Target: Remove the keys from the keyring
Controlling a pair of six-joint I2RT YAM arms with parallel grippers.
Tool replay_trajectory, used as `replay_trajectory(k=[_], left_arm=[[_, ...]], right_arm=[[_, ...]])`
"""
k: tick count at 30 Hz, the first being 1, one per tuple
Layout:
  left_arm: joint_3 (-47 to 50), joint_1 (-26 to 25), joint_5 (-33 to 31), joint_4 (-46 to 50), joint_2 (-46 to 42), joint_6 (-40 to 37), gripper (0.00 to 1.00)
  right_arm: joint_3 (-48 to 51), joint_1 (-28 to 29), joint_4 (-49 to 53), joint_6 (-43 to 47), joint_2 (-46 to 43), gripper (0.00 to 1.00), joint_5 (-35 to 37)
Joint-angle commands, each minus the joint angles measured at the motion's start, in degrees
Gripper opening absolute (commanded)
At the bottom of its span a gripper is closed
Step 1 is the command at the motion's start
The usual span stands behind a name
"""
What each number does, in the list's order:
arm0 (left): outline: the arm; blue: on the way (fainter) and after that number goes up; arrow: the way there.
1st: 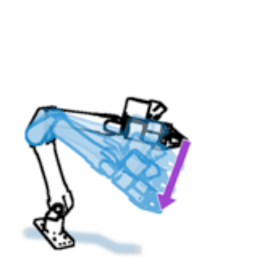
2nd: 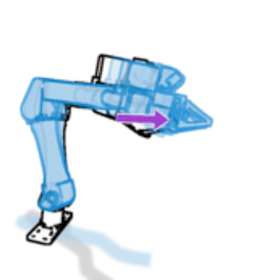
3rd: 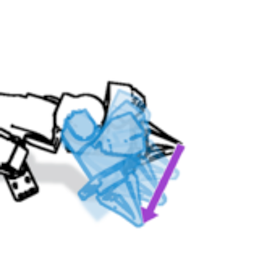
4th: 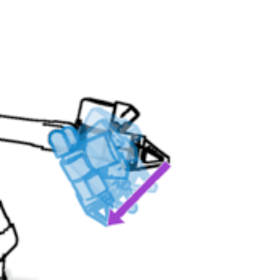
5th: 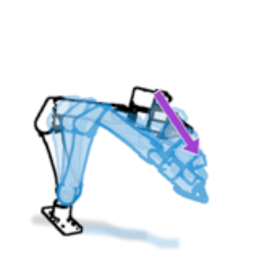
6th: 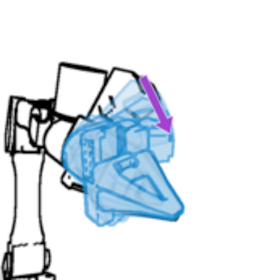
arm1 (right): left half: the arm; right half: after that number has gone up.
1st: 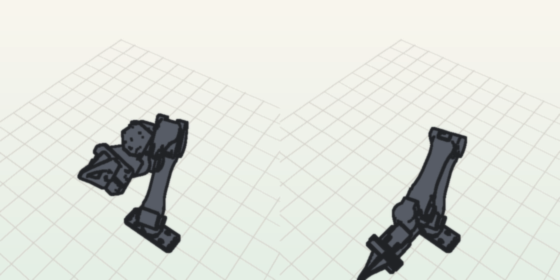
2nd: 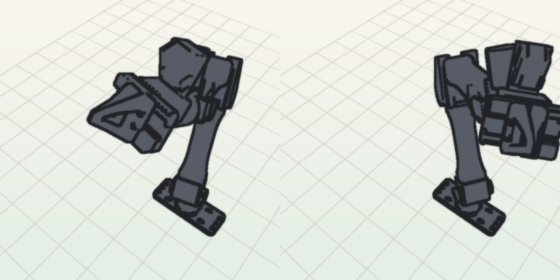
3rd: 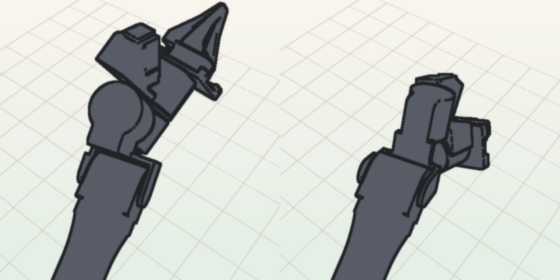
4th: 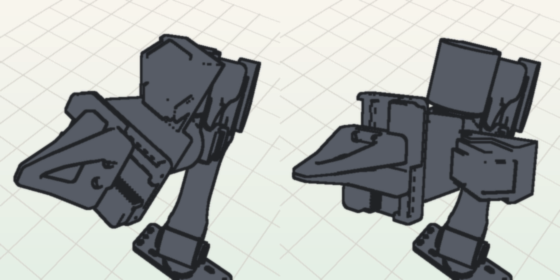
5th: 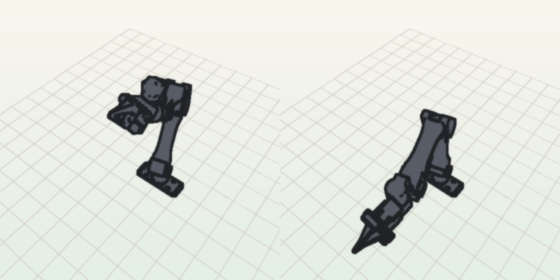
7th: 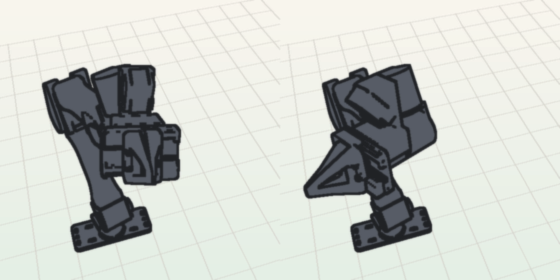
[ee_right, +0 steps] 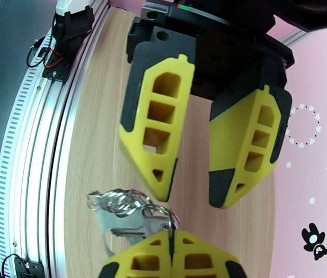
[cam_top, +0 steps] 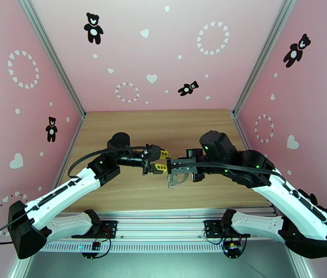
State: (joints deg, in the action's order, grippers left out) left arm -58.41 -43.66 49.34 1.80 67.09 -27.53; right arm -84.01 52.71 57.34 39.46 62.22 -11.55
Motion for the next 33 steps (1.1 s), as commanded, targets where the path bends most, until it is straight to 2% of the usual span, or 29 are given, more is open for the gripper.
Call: replay_trajectory(k=[1,6,13,22,27,33], left_arm=[[-2.4,-0.2,1.09,5.4,0.32,-6.22,0.39],[-3.78,-0.2,1.54,5.82,2.26,-7.58,0.41],[-6.02,-0.45,6.77,7.77,4.61,-8.76,0.42],[-5.5,-2.02,7.05,5.58,5.64,-7.77,0.4],[-5.22,-2.31,6.82,4.07,5.93,-6.92,0.35],[-4.3,-2.23,6.04,6.17,4.65,-7.88,0.34]], right_arm=[[-0.99,-0.46,0.23,0.0,-1.12,0.0,-1.94],[-1.4,-0.57,0.06,-0.26,-0.64,0.0,-3.32],[-1.42,-0.9,-0.51,-0.48,-0.49,0.0,-4.84],[-0.81,-1.45,-1.78,-0.35,-0.6,0.0,-6.39],[-0.42,-1.99,-2.41,-0.46,-0.78,0.0,-7.25],[0.61,-3.87,-3.26,-1.29,-2.59,0.0,-9.08]])
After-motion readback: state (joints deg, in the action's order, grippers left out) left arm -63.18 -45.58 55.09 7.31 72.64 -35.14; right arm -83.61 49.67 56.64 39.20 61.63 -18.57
